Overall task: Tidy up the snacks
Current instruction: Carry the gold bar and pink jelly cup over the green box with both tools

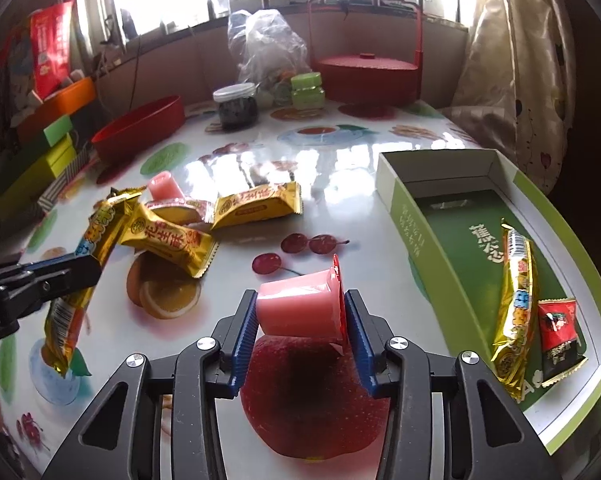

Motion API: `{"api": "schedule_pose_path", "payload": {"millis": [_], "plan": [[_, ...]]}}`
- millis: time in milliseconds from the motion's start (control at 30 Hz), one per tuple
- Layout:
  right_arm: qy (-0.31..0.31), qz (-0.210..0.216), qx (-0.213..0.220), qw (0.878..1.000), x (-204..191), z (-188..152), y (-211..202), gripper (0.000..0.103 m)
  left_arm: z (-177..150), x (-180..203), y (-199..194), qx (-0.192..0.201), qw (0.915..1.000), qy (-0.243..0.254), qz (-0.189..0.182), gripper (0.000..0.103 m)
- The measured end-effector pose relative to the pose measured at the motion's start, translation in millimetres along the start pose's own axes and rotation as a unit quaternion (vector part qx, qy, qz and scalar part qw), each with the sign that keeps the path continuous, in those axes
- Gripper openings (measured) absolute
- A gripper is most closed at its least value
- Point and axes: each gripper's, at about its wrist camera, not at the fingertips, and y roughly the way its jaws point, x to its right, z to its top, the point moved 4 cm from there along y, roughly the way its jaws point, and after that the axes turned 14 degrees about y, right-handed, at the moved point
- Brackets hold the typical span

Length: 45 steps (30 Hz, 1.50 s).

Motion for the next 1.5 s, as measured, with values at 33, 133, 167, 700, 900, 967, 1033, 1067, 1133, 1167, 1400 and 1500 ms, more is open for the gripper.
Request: {"api": "schedule_pose_path", "payload": {"millis": [33, 133, 167, 700, 900, 967, 1033, 1067, 1133, 1167, 1400, 1500], "plan": [[0.002, 0.001, 0.004, 1.000, 1.0, 1.3, -2.6, 0.042, 1.6, 2.4, -0.6, 0.002, 1.0000, 0.003, -0.001, 0.025], [0.009, 0.009, 0.014, 1.000, 3.7, 6.2, -12.2, 0.042, 6.0, 9.1, -1.9, 0.005, 0.9999, 0.010, -0.005, 0.025], [0.009, 0.010, 0.020, 1.000, 4.5, 8.4, -16.7, 0.042, 7.4, 11.7, -1.9, 0.006, 0.9999, 0.013, -0.006, 0.025], [0.031, 0.001, 0.063, 0.998, 29.7, 29.6, -53.4, 0.042, 37.1, 53.3, 0.6, 0.020, 0.9972, 0.065, -0.031, 0.025], [0.044, -0.012, 0.072, 0.996, 47.6, 33.5, -62.2, 0.042, 50.4, 71.8, 6.7, 0.026, 0.9956, 0.074, -0.051, 0.025], [0.047, -0.018, 0.074, 0.996, 52.9, 34.7, -64.4, 0.042, 55.6, 79.1, 9.2, 0.029, 0.9949, 0.078, -0.058, 0.025], [0.052, -0.024, 0.075, 0.996, 59.3, 35.6, -66.1, 0.042, 59.6, 85.8, 11.2, 0.031, 0.9941, 0.082, -0.064, 0.025], [0.054, -0.029, 0.076, 0.995, 63.5, 36.2, -67.2, 0.042, 61.5, 89.2, 12.9, 0.031, 0.9937, 0.085, -0.066, 0.025], [0.058, -0.035, 0.078, 0.995, 69.6, 36.5, -68.6, 0.042, 64.7, 96.7, 17.2, 0.030, 0.9927, 0.089, -0.075, 0.025], [0.062, -0.039, 0.078, 0.994, 74.1, 36.6, -69.6, 0.042, 65.4, 99.7, 19.1, 0.029, 0.9925, 0.091, -0.077, 0.025], [0.085, -0.062, 0.080, 0.991, 100.7, 34.8, -73.2, 0.042, 74.4, 123.7, 35.1, 0.020, 0.9891, 0.103, -0.103, 0.025], [0.095, -0.071, 0.081, 0.990, 112.2, 34.4, -74.5, 0.042, 79.8, 136.0, 39.9, 0.021, 0.9870, 0.112, -0.113, 0.025]]}}
